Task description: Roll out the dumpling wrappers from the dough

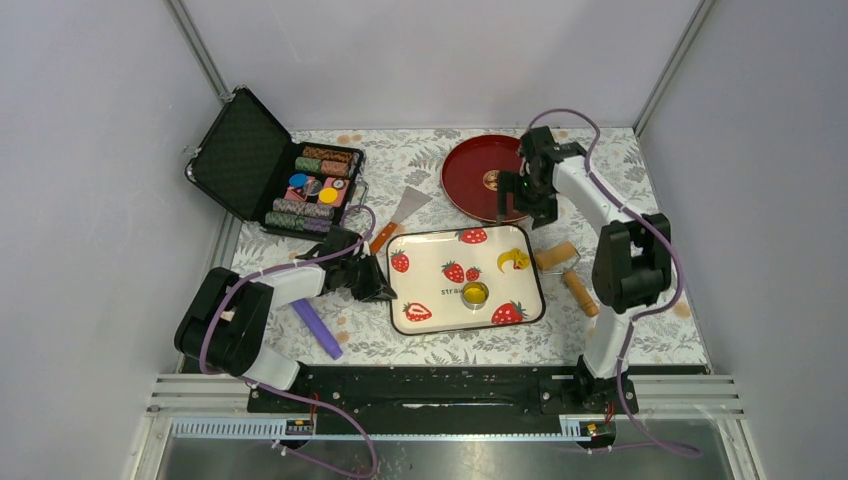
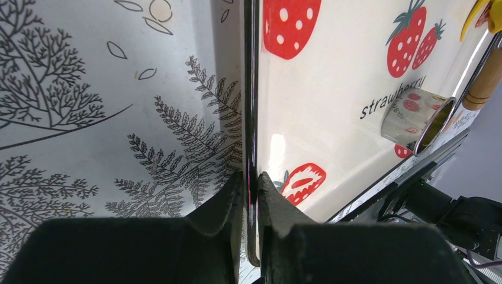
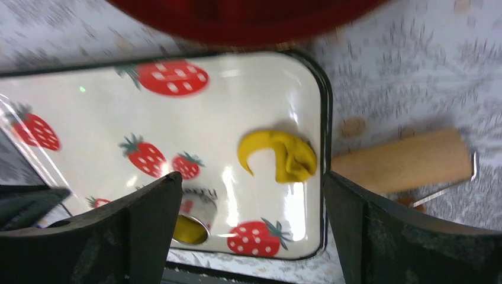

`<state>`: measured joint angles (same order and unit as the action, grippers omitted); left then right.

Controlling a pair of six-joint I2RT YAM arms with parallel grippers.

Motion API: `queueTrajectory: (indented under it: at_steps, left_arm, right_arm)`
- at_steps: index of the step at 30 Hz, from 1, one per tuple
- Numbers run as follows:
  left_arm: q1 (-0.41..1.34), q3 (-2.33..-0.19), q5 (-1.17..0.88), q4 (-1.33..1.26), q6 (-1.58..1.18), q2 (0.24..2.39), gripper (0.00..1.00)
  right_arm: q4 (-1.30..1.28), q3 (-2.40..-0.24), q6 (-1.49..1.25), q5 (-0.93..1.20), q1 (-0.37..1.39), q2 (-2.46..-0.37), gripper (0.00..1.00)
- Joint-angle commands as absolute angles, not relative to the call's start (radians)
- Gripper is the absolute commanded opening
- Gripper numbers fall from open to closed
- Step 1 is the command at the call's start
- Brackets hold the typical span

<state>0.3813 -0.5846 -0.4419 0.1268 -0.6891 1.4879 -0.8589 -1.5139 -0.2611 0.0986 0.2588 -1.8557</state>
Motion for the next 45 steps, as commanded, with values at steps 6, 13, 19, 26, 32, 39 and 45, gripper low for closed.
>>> queueTrajectory:
  at_steps: [6, 13, 19, 26, 32, 39, 45]
  left_arm:
    - [0.387, -0.543, -0.323, 0.231, -0.626, 1.551, 0.00]
    - [0.387, -0.544, -0.325, 0.230, -0.626, 1.554, 0.00]
    - [0.387, -0.543, -0.324, 0.229, -0.626, 1.553, 0.00]
    - [0.388, -0.531, -0.340, 0.219, -0.624, 1.537, 0.00]
    - [0.392, -0.533, -0.355, 0.231, -0.621, 1.520, 0.00]
    - [0.445, -0.526, -0.352, 0.264, -0.648, 1.476, 0.00]
    - [0.532, -0.505, -0.336, 0.267, -0.742, 1.424, 0.00]
  right_arm:
    - [-0.952, -1.915, -0.309, 0.193, 0.259, -2.144, 0.85]
    - [-1.021, -2.189, -0.414, 0.259, 0.216, -2.360, 0.61]
    - [-1.141, -2.312, -0.428, 0.242, 0.203, -2.469, 0.45]
    - [-1.165, -2.202, -0.396, 0.269, 0.203, -2.454, 0.26]
    - [-1.165, -2.097, -0.360, 0.308, 0.207, -2.425, 0.24]
    - [-1.152, -1.991, -0.333, 0.359, 0.218, -2.348, 0.24]
    - [-1.098, -1.830, -0.319, 0.380, 0.246, -2.271, 0.24]
